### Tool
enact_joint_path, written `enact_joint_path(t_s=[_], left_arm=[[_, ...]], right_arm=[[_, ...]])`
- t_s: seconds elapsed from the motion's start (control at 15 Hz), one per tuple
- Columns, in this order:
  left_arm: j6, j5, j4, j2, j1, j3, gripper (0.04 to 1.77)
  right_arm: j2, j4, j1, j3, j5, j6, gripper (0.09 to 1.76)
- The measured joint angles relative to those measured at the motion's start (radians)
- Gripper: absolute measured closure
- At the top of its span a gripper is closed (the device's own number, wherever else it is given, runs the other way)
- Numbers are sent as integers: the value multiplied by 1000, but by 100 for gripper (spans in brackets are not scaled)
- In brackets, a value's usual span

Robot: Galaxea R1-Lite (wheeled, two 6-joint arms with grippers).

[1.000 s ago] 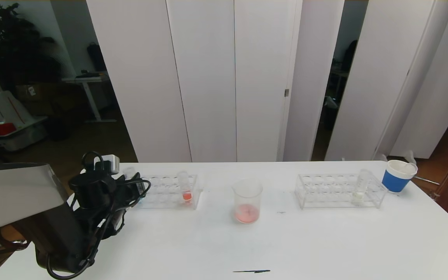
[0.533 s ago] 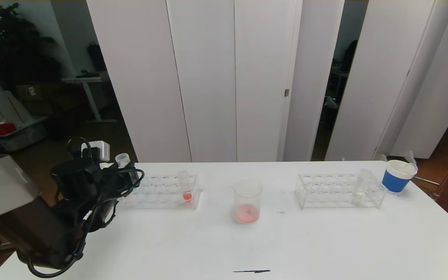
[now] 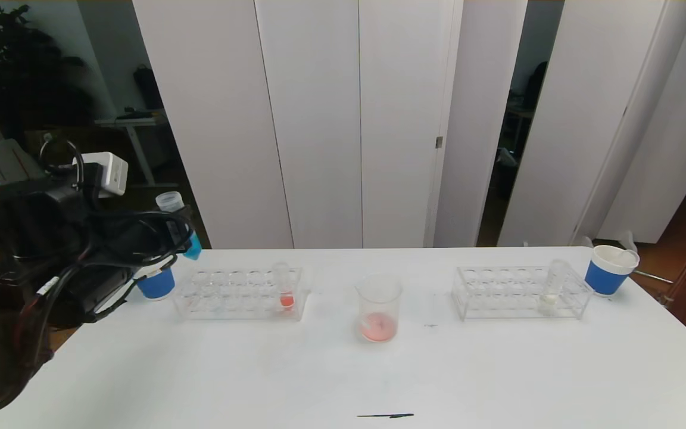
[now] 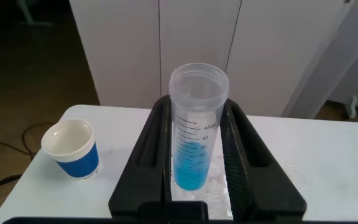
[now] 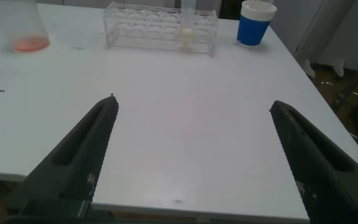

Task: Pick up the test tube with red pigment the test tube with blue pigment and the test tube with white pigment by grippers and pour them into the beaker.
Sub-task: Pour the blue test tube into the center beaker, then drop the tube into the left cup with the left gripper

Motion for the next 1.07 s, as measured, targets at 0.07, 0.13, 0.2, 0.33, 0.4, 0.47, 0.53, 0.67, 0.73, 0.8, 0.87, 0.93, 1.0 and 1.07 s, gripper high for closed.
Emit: enact_joint_path(t_s=[0.07, 0.13, 0.2, 0.33, 0.4, 0.47, 0.53, 0.67, 0.73, 0.8, 0.87, 0.93, 1.0, 1.07], left_arm=[[-2, -30, 84, -53, -13, -33, 124], [-4, -67, 156, -99, -29, -63, 124], [-4, -114, 204, -139, -49, -87, 124], [1, -189, 225, -193, -107, -101, 124], [1, -208, 227, -208, -139, -99, 124], [1, -222, 232, -219, -174, -96, 124], [3, -242, 239, -225, -207, -91, 124], [4, -348, 243, -230, -257, -76, 124], [4, -406, 243, -229, -269, -66, 124], [5, -456, 238, -226, -281, -54, 124], [9, -482, 233, -219, -297, -46, 124], [22, -490, 231, -208, -314, -41, 124], [45, -492, 228, -193, -329, -40, 124], [70, -494, 221, -176, -342, -42, 124]], right_arm=[[0, 0, 0, 0, 0, 0, 10], [0, 0, 0, 0, 0, 0, 10], [0, 0, 0, 0, 1, 0, 10], [0, 0, 0, 0, 0, 0, 10], [0, 0, 0, 0, 1, 0, 10], [0, 0, 0, 0, 1, 0, 10], [0, 1, 0, 0, 0, 0, 10], [0, 0, 0, 0, 0, 0, 10], [0, 0, 0, 0, 0, 0, 10], [0, 0, 0, 0, 0, 0, 10], [0, 0, 0, 0, 0, 0, 10], [0, 0, 0, 0, 0, 0, 10], [0, 0, 0, 0, 0, 0, 10], [0, 0, 0, 0, 0, 0, 10]])
